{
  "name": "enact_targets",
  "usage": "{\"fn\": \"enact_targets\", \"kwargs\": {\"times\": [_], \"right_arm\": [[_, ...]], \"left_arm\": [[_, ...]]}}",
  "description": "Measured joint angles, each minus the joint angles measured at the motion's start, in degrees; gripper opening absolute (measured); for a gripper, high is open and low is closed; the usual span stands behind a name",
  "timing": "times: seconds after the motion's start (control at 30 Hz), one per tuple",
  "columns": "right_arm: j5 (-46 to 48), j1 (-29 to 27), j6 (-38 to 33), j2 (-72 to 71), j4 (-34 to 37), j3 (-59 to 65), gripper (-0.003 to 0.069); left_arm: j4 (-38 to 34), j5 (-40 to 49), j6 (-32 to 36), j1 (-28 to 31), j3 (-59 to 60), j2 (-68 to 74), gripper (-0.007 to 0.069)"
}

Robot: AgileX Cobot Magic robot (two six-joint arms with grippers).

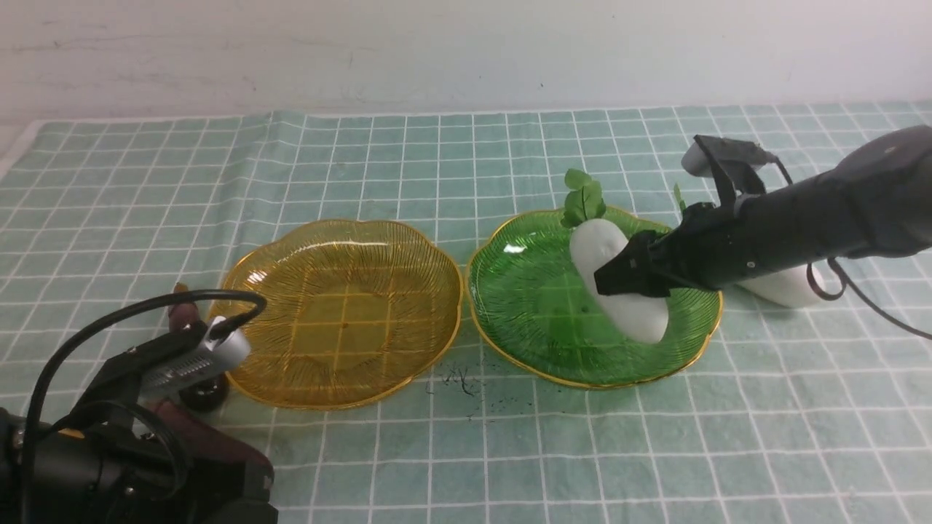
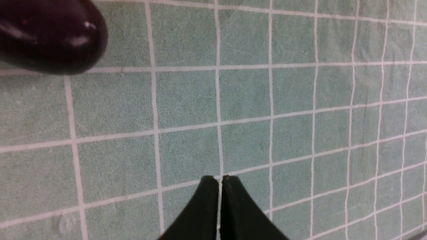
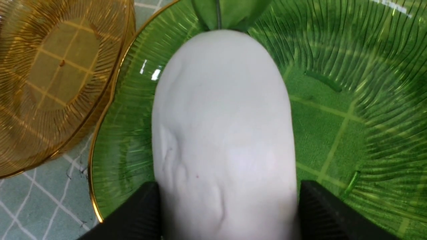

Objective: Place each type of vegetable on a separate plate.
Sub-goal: Use the right arm to grab a radish and put it into the right plate

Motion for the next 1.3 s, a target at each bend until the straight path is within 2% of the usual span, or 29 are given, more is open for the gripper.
{"fn": "enact_targets", "kwargs": {"times": [0.13,0.27,0.5,0.73,1.1,1.3], "right_arm": [[1.10,-0.06,0.69,0.00,0.00,-0.13,0.0554],[3.61,-1.13,0.91,0.00,-0.22,-2.25,0.0583],[4.20,-5.92,2.19,-0.09,-5.08,-8.33,0.0587],[-6.20,-11.43,2.21,-0.09,-11.56,-9.34,0.0587],[-9.41,-11.99,2.21,-0.03,-23.19,-9.34,0.0587],[-9.41,-11.99,2.21,1.84,-25.28,-9.34,0.0587]], "left_arm": [[-0.01,-0.02,0.00,0.00,0.00,0.00,-0.0003],[-0.06,-0.07,0.00,0.00,0.00,0.00,-0.0003],[-0.06,-0.07,0.00,0.00,0.00,0.00,-0.0003],[-0.06,-0.07,0.00,0.00,0.00,0.00,-0.0003],[-0.06,-0.07,0.00,0.00,0.00,0.00,-0.0003],[-0.06,-0.07,0.00,0.00,0.00,0.00,-0.0003]]}}
